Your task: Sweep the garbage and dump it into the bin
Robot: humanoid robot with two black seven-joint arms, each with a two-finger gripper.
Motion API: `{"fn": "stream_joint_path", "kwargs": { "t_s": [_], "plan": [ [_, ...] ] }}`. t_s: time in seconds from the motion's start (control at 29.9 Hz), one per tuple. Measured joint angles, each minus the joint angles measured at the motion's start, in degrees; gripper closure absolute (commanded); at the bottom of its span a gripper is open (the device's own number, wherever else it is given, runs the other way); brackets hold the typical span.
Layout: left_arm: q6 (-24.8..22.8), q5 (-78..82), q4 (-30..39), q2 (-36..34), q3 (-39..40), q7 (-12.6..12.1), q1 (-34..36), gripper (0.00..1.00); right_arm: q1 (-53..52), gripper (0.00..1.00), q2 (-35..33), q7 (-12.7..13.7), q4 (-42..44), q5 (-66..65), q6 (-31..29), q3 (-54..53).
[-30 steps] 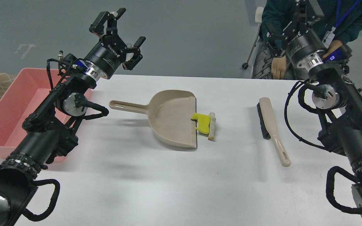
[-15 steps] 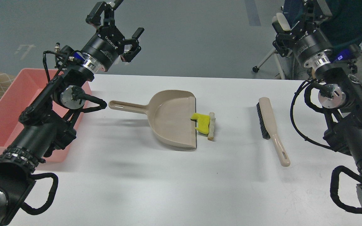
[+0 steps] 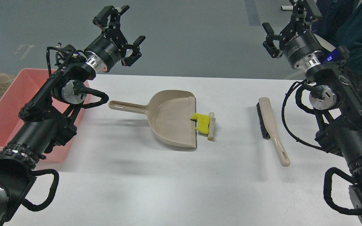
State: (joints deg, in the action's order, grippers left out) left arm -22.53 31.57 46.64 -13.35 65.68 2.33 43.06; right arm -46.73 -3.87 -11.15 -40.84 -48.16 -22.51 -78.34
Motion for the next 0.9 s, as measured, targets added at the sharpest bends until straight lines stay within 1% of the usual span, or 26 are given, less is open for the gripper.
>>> {"fn": "stream_joint_path", "kwargs": {
  "t_s": [0.3, 0.4, 0.67, 0.9],
  "plan": [
    [-0.38, -0.42, -0.84, 0.42, 0.12, 1.43, 0.00, 0.02, -1.28, 0.00, -0.63, 0.29, 1.44, -0.09, 0.87, -0.06],
    [-0.40, -0.42, -0.92, 0.64, 0.14, 1.79, -0.01, 0.02, -1.21, 0.00, -0.64, 0.00, 1.60, -0.16, 0.88, -0.06],
    [0.11, 0.30, -0.94, 0.45, -0.02, 2.05, -0.08, 0.02, -0.17, 0.00, -0.54, -0.26, 1.41, -0.13, 0.46, 0.27],
    [0.12, 0.32, 0.02, 1.06, -0.22, 2.06, -0.67, 0.02, -0.04, 0.00, -0.52, -0.28, 1.04, -0.10, 0.43, 2.86]
  ]
}}
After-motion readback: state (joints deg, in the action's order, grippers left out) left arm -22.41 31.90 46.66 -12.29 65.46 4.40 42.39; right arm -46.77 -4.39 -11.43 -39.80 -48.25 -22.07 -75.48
